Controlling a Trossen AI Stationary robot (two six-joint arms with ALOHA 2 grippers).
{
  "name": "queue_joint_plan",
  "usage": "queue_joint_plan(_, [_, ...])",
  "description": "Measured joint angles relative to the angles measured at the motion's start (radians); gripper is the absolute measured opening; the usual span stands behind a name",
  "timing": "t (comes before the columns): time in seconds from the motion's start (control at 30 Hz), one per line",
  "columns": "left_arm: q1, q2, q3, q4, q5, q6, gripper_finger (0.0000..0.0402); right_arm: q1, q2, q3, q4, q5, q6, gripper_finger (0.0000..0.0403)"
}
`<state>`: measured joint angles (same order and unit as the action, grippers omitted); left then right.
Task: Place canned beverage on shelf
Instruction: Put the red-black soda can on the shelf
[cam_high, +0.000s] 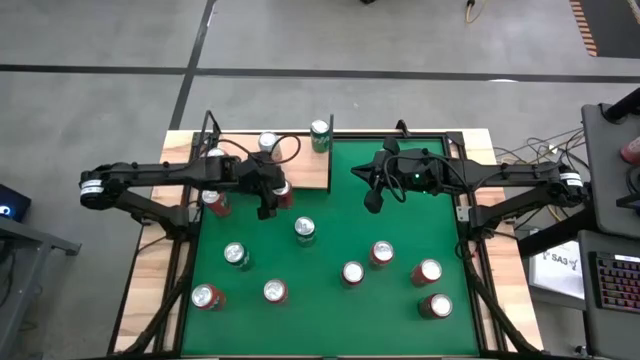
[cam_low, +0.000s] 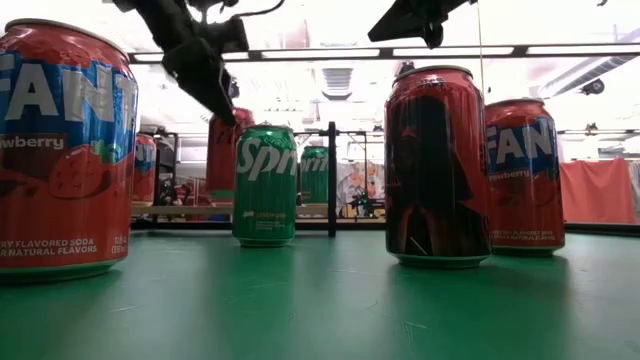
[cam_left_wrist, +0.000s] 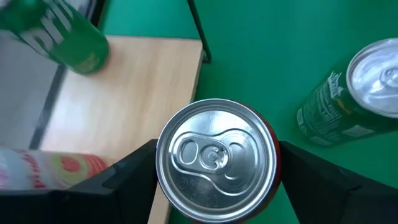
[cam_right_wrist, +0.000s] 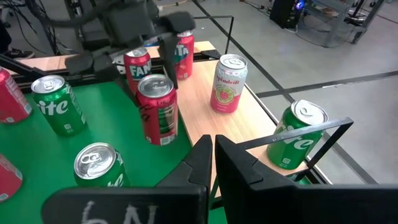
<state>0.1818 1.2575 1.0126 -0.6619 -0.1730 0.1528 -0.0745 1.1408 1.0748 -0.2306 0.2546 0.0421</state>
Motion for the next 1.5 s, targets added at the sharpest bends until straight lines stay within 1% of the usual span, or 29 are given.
queue_joint_plan(0.3, [0.016,0.000,0.072,0.014,0.000,0.104,0.0274,0.000,0.000,0.000,-0.002,0.000,0.000,0.0012])
queue_joint_plan(0.53, [0.076,0.012,0.078,0.096,0.006,0.196,0.0274,0.000,0.000,0.000,-0.002,0.000,0.001,0.0012])
queue_joint_plan(0.7, [0.129,0.101,0.168,0.093,0.086,0.232,0.0274,0.000,0.000,0.000,0.005,0.000,0.001,0.0012])
queue_joint_plan(0.87, [0.164,0.224,0.299,-0.045,0.085,0.253,0.0274,-0.002,0.000,0.000,0.004,0.000,0.011,0.0012])
queue_joint_plan(0.97, [0.179,0.261,0.329,-0.060,0.083,0.260,0.0274,-0.002,0.000,0.000,0.000,0.000,0.010,0.0012])
queue_joint_plan(1.13, [0.201,0.276,0.321,-0.050,0.085,0.269,0.0275,-0.002,0.000,0.000,-0.006,0.000,0.009,0.0012])
queue_joint_plan(1.3, [0.219,0.275,0.280,0.014,0.084,0.265,0.0275,-0.002,0.000,0.000,-0.008,0.000,0.009,0.0012])
queue_joint_plan(1.5, [0.232,0.286,0.252,0.036,0.084,0.264,0.0275,-0.002,0.000,0.000,-0.008,0.000,0.010,0.0012])
